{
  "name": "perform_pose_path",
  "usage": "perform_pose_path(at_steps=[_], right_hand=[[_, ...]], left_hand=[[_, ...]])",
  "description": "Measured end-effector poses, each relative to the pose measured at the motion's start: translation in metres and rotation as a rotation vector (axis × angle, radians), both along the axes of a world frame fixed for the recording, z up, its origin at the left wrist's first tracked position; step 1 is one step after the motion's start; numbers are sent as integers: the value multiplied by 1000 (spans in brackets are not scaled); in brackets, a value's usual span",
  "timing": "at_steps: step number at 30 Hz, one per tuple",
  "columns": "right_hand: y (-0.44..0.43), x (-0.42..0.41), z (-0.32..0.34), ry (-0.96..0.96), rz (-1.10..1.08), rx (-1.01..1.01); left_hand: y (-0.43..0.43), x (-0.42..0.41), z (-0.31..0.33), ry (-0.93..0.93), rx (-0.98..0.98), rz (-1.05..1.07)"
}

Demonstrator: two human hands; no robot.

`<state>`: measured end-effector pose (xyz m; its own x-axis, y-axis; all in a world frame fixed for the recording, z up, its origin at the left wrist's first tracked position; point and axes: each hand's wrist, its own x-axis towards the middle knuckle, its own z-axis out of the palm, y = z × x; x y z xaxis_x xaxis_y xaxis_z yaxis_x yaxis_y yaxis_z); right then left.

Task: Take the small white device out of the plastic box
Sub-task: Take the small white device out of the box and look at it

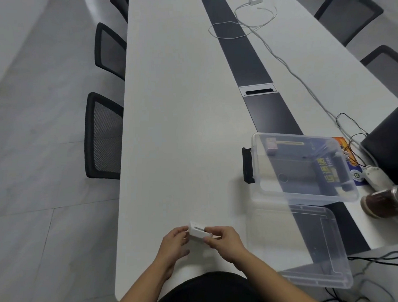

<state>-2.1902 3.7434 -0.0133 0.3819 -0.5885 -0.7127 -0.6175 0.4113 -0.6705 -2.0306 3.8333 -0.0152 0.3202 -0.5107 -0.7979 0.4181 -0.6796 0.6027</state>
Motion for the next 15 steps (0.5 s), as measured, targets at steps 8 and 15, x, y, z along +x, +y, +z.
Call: perform_pose_path(at_steps=[8, 15], right_hand=[[-9, 24, -7, 29, 38, -60], [-14, 45, -5, 60, 146, -137]], left_hand=[[0, 14, 0, -96, -63, -79], [3, 23, -4, -163, -56, -28]])
